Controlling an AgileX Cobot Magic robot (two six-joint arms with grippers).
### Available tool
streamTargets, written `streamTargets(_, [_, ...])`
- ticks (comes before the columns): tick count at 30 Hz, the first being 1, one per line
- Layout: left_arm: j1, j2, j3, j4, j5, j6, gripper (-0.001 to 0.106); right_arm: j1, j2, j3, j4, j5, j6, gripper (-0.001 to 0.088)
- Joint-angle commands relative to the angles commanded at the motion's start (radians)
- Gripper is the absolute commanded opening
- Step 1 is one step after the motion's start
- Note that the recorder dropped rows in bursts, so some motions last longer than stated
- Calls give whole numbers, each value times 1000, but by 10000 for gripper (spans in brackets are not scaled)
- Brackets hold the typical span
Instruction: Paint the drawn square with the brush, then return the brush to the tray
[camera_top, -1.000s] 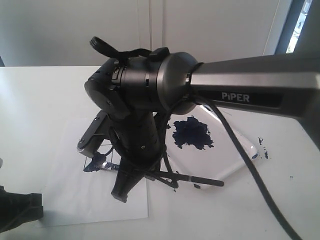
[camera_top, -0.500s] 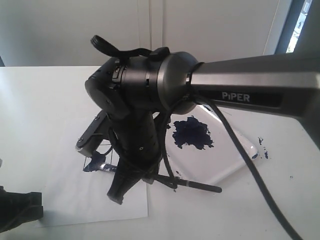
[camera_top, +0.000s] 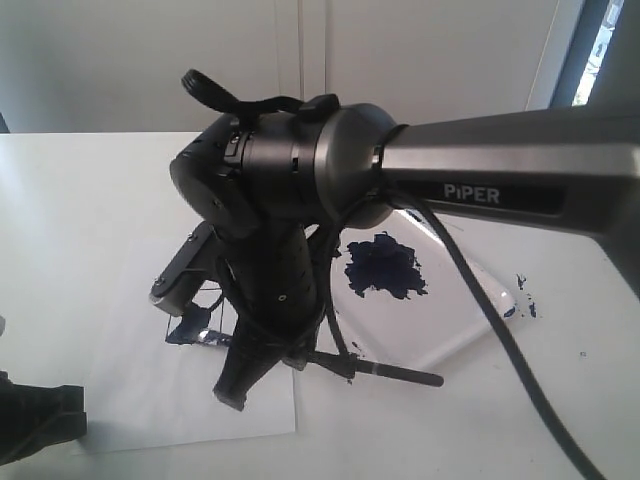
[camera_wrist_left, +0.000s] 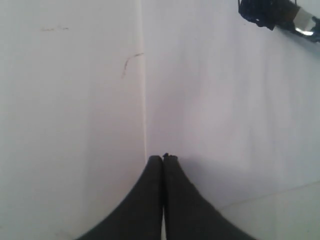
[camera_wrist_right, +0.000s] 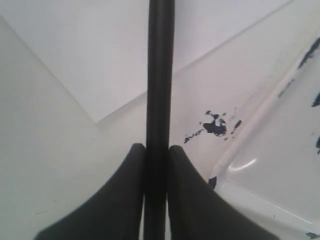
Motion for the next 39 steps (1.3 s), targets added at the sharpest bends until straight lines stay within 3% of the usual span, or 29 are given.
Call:
streamTargets(8, [0, 0, 0, 35, 0, -25, 0, 0, 0, 0, -222, 0, 73, 0])
streamTargets(18, [0, 0, 0, 35, 18, -25, 0, 0, 0, 0, -55, 0, 1, 0])
streamTargets(27, [0, 0, 0, 35, 18, -25, 0, 0, 0, 12, -188, 0, 67, 0])
streamTargets(39, [0, 0, 0, 35, 18, -27, 0, 0, 0, 104, -94, 0, 22, 0])
